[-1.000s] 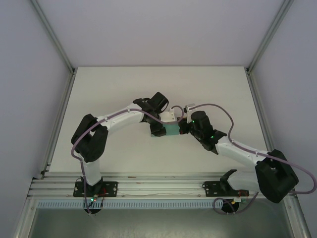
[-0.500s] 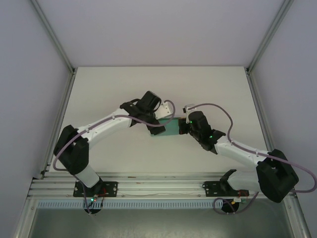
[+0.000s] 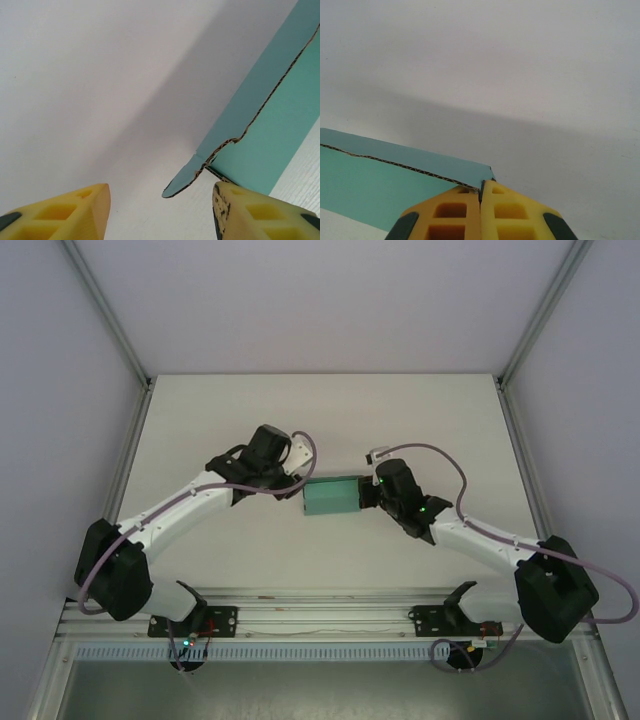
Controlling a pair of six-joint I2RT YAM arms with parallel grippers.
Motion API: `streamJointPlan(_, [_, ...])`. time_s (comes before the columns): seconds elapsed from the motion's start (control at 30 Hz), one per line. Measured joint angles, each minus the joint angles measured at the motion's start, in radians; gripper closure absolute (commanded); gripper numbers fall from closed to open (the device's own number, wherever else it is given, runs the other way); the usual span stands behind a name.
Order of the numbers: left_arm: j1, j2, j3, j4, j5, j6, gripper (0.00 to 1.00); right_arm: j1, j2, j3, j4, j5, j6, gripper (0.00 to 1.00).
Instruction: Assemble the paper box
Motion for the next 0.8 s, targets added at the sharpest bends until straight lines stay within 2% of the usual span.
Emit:
streamJointPlan(0.17, [0.009, 0.032, 0.000, -0.001, 0.064, 0.003, 0.50, 0.000, 0.012, 0.011, -0.003, 0.000, 0.003, 1.00])
streamJointPlan(0.3, [0.009, 0.050, 0.000, -0.005, 0.093, 0.006, 0.70, 0.000, 0.013, 0.014, -0.009, 0.000, 0.004, 1.00])
streamJointPlan(0.53, [0.010, 0.056, 0.010, -0.009, 0.096, -0.001, 0.85, 0.000, 0.018, 0.024, -0.022, 0.000, 0.008, 1.00])
streamJointPlan(0.8, [0.012, 0.056, 0.010, -0.007, 0.138, -0.047, 0.89, 0.000, 0.026, 0.039, -0.041, 0.001, 0.031, 1.00])
